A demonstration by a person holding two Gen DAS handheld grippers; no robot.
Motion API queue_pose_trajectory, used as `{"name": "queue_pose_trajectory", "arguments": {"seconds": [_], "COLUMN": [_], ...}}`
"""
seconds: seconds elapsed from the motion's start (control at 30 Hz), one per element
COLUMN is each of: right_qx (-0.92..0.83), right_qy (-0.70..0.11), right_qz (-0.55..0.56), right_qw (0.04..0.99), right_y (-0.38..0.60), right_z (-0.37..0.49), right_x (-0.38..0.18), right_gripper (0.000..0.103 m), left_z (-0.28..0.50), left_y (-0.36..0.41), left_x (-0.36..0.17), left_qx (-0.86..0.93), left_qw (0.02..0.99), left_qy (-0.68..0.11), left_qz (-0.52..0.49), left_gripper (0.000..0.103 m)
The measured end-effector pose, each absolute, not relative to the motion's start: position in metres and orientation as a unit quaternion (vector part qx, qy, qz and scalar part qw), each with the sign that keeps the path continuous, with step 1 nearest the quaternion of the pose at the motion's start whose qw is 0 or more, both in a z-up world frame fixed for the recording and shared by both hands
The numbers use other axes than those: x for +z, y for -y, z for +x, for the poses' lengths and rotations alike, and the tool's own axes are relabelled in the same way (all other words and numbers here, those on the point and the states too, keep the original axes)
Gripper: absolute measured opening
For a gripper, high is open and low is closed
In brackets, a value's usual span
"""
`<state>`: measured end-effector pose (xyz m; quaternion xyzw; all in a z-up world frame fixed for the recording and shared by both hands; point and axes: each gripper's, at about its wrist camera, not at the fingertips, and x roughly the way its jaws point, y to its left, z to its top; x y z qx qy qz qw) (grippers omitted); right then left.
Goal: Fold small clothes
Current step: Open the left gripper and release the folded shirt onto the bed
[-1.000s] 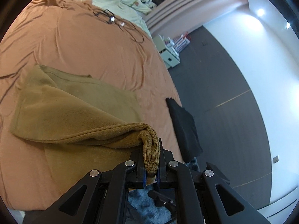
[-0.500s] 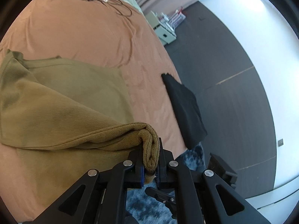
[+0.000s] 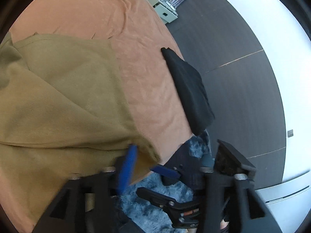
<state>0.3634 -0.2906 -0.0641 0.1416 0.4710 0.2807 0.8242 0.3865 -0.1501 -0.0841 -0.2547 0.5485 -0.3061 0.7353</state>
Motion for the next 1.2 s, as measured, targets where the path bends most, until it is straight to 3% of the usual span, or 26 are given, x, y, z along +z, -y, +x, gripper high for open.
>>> {"name": "queue_pose_trajectory", "arguments": {"seconds": [0.03,0.07,0.5,0.57,0.67,0.93,1.1,1.2], "right_qx": [0.281,0.281,0.239,0.233,0.221,0.227,0.228,0.241], "right_qy": [-0.472,-0.474,-0.482,-0.488,-0.498,-0.498,-0.486,-0.477], "right_qz": [0.141,0.139,0.037,0.009,-0.032,-0.100,-0.140,-0.136], "right_qw": [0.823,0.823,0.842,0.841,0.838,0.831,0.832,0.834], "right_y": [0.291,0.291,0.265,0.256,0.244,0.212,0.196,0.192], "right_z": [0.365,0.368,0.393,0.399,0.407,0.425,0.437,0.435], "right_x": [-0.065,-0.066,-0.059,-0.058,-0.058,-0.059,-0.064,-0.061], "right_gripper": [0.067,0.067,0.067,0.058,0.046,0.045,0.045,0.022], "left_z": [0.385,0.384,0.365,0.360,0.354,0.347,0.346,0.348], "left_y": [0.145,0.142,0.035,0.020,0.004,-0.017,-0.017,-0.012], "left_x": [-0.081,-0.078,-0.094,-0.099,-0.110,-0.137,-0.153,-0.159], "left_qx": [-0.302,-0.298,-0.195,-0.180,-0.160,-0.125,-0.117,-0.116], "left_qw": [0.743,0.749,0.780,0.782,0.781,0.771,0.762,0.759], "left_qy": [-0.543,-0.538,-0.544,-0.547,-0.556,-0.585,-0.602,-0.607], "left_qz": [-0.250,-0.247,-0.241,-0.238,-0.234,-0.219,-0.207,-0.203], "left_gripper": [0.077,0.080,0.080,0.080,0.079,0.063,0.058,0.056]}}
